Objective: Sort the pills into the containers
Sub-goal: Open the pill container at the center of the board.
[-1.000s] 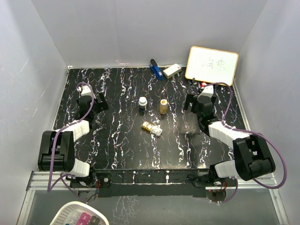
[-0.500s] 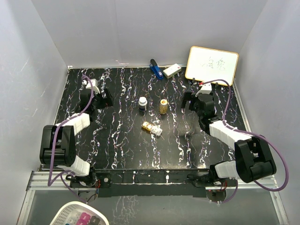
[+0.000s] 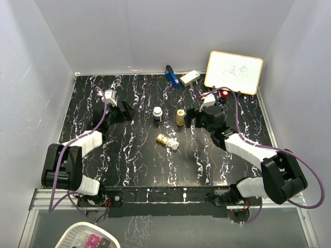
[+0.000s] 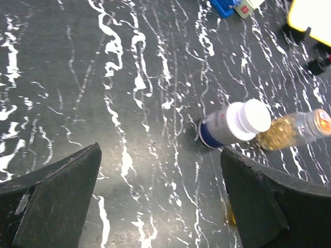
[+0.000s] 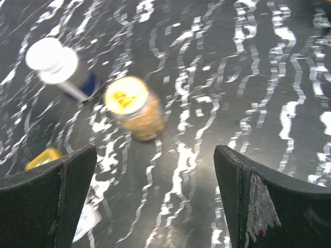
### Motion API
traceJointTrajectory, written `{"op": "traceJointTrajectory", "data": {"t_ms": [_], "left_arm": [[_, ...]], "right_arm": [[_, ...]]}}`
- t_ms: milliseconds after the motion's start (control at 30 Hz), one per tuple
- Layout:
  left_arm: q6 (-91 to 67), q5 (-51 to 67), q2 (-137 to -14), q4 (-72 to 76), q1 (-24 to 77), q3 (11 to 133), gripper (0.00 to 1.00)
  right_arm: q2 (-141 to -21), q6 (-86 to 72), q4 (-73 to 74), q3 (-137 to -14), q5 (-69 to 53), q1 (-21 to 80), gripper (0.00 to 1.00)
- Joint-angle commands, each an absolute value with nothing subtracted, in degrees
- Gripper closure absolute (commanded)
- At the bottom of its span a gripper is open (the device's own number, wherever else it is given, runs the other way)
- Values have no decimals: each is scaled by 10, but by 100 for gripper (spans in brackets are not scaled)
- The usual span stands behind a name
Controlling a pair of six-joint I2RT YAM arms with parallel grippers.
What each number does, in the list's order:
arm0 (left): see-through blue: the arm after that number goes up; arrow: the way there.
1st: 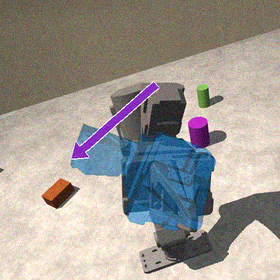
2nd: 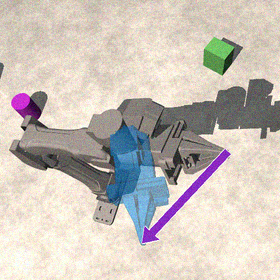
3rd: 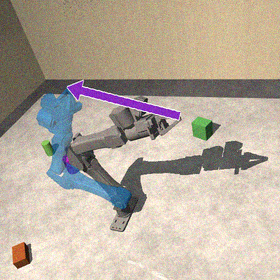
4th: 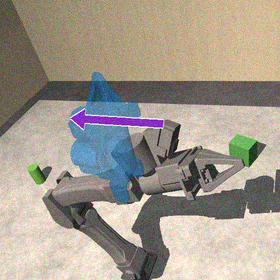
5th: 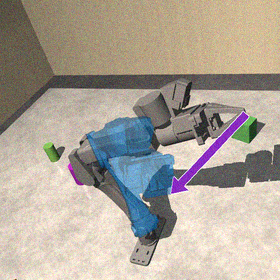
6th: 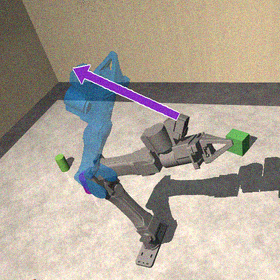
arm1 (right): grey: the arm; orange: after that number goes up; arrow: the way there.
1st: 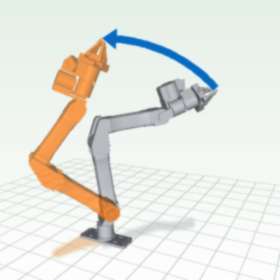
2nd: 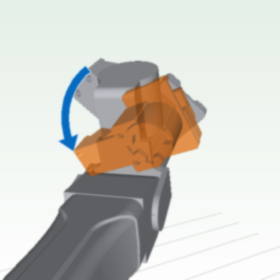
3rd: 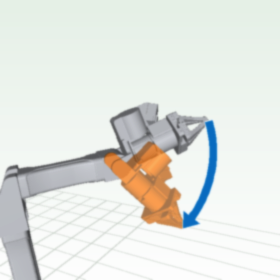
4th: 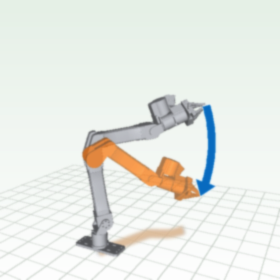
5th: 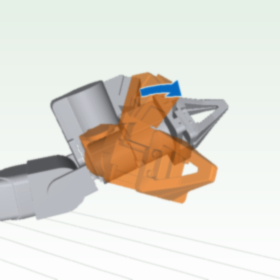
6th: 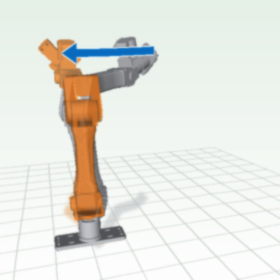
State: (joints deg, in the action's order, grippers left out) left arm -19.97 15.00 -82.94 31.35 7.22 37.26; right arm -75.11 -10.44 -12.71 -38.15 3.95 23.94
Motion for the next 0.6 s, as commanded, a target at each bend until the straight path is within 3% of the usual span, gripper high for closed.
{"op": "traceJointTrajectory", "data": {"t_ms": [0,167,467,567], "left_arm": [[-205,150,-787,328,103,353,1],[-226,155,-756,328,125,315,13],[-278,195,-696,318,135,248,17],[-284,208,-698,309,138,246,33]], "right_arm": [[-724,-94,-109,-388,60,311,6],[-706,-101,-97,-366,59,353,8],[-686,-130,-92,-316,20,392,9],[-703,-135,-93,-310,19,409,9]]}}
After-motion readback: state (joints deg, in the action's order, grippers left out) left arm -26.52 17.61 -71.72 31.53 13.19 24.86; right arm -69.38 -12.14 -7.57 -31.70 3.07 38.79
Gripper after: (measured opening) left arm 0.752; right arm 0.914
